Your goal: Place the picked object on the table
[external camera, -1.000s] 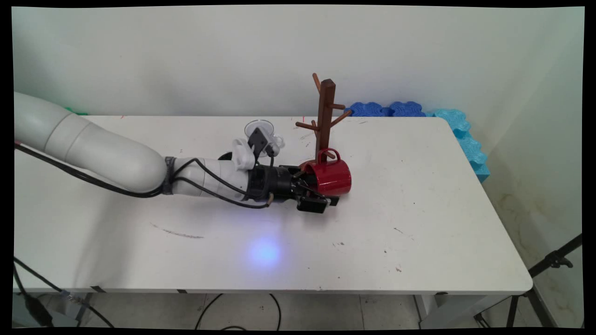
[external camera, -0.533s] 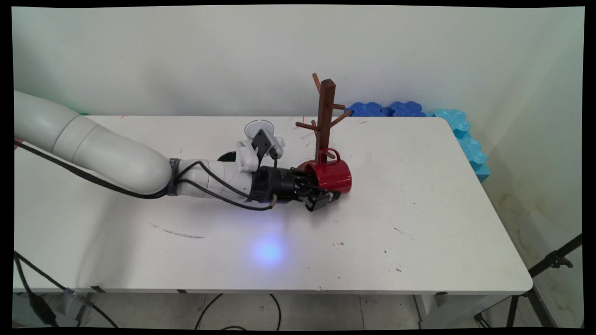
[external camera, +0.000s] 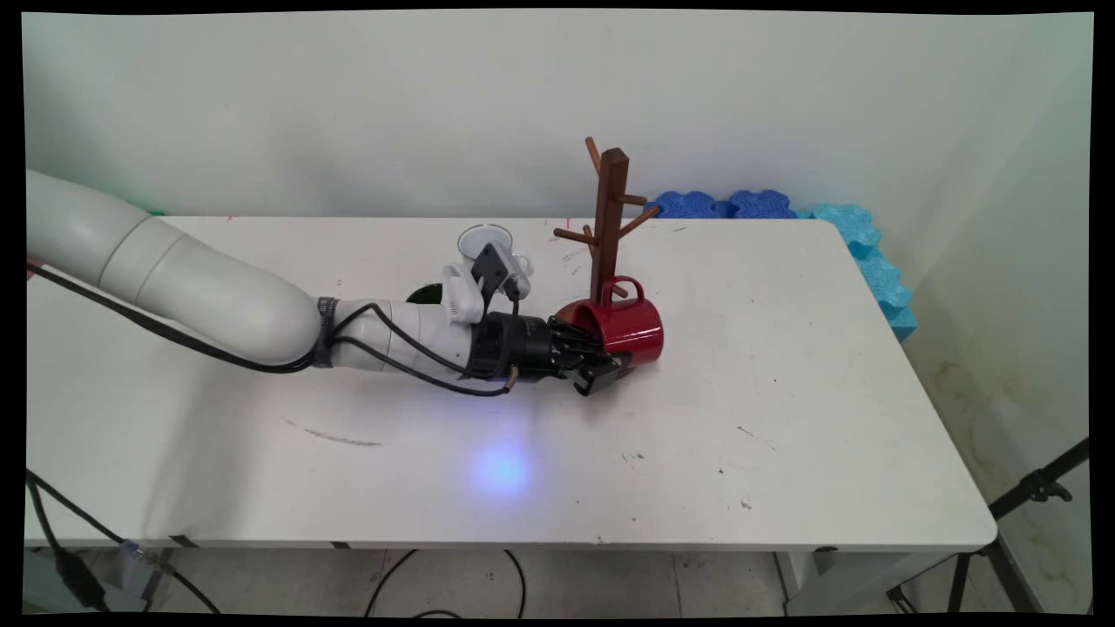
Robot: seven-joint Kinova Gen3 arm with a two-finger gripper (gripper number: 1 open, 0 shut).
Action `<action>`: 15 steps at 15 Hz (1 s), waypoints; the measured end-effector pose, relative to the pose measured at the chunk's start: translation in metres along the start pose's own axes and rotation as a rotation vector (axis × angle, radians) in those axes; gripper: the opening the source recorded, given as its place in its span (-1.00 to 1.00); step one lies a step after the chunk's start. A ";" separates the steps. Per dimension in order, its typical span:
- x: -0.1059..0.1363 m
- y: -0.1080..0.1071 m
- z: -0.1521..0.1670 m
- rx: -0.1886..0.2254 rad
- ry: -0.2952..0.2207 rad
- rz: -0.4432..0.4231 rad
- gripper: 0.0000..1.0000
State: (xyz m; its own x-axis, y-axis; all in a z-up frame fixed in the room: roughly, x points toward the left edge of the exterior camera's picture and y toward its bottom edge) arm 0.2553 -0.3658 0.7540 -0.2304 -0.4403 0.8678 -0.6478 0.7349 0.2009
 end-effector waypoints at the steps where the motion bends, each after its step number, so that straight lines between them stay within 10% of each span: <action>1: 0.000 0.000 0.000 -0.001 0.001 0.001 -1.00; 15: 0.009 0.019 -0.020 -0.052 0.013 0.009 -1.00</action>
State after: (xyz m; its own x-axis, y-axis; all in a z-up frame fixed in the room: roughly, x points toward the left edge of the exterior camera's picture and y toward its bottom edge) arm 0.2558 -0.3460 0.7750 -0.2259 -0.4269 0.8756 -0.6070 0.7647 0.2162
